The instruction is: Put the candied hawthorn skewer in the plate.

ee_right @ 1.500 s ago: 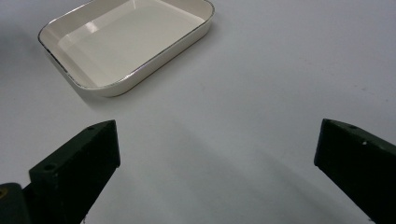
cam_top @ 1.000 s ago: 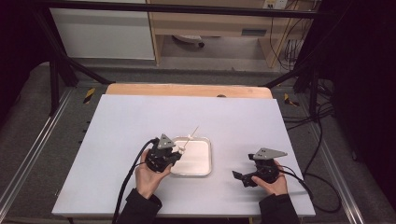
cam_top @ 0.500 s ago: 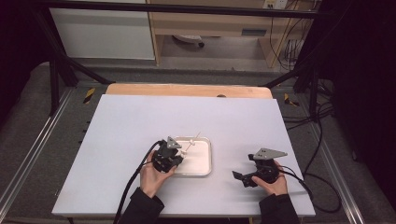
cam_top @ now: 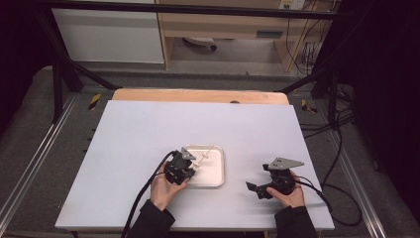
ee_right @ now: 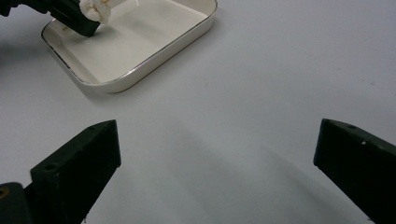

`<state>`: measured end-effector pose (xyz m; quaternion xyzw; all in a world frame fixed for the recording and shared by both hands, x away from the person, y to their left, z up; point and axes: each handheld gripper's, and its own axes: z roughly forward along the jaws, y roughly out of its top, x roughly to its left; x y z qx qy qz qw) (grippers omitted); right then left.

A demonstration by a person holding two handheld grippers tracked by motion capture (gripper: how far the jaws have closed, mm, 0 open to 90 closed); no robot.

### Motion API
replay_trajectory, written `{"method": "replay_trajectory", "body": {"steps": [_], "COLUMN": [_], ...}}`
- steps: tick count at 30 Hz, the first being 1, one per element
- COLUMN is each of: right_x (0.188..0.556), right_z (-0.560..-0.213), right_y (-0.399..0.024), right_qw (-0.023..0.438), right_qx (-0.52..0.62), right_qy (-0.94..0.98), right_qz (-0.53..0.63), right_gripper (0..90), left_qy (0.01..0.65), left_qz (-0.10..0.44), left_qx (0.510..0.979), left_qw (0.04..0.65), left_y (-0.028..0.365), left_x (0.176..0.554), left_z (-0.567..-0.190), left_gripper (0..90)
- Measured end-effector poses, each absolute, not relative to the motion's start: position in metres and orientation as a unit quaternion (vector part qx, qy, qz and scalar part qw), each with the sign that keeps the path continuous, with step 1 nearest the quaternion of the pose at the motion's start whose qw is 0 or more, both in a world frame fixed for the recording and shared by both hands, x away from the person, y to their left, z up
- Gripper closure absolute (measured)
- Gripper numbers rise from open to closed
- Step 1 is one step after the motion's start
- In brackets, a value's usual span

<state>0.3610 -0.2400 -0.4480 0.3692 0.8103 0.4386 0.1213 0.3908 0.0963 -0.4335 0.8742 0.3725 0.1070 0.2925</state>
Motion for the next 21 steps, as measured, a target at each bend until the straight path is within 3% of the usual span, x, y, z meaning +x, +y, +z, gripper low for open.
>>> {"method": "replay_trajectory", "body": {"steps": [10, 21], "right_x": [0.361, 0.361], "right_z": [-0.448, -0.448], "right_y": [-0.240, -0.240], "right_qw": [0.121, 0.121], "right_qx": [0.369, 0.368], "right_qy": [0.810, 0.810], "right_qz": [0.439, 0.440], "right_gripper": [1.4, 1.4], "left_qy": [0.367, 0.356], "left_qz": [0.105, 0.123], "left_qx": [0.875, 0.862], "left_qw": [0.297, 0.339], "left_y": [0.098, 0.112], "left_x": [0.391, 0.382], "left_z": [-0.432, -0.419], "left_gripper": [82.8, 55.7]}}
